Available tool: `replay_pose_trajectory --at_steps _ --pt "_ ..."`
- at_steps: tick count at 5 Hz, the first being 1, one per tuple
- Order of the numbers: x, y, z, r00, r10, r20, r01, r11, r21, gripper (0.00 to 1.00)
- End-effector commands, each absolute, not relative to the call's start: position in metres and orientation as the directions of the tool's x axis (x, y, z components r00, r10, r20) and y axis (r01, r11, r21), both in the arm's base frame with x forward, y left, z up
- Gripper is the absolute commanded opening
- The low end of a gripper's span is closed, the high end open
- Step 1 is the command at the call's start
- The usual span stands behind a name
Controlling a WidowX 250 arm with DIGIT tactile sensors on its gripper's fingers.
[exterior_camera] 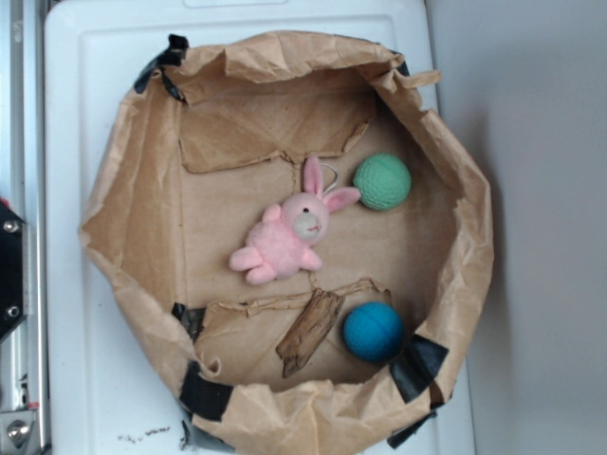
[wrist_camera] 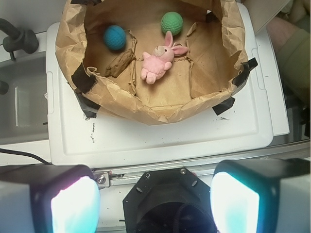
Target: Grab the pink bunny.
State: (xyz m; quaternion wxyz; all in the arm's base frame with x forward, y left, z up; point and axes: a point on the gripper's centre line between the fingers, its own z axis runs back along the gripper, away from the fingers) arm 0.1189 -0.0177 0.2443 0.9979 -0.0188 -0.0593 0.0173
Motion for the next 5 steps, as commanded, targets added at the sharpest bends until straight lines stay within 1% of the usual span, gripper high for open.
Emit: replay_pose_trajectory --at_steps 1,2,3,4,5 --pt "0.119 -0.018 0.244 0.992 0.037 0.118 -0.032 0.999 -0.04 1.0" --pt "0.169 -0.035 0.219 0.992 0.072 0.104 -0.07 0.997 -0.026 1.0" --pt "0.219 -0.034 0.211 0.989 0.112 0.094 -0.111 0.994 -0.019 1.0" --pt "0.269 -0.028 0.193 0.992 0.087 0.091 -0.087 0.996 -0.012 1.0" --pt "0.269 -0.028 0.193 0.992 0.087 0.091 -0.087 0.996 -0.012 1.0"
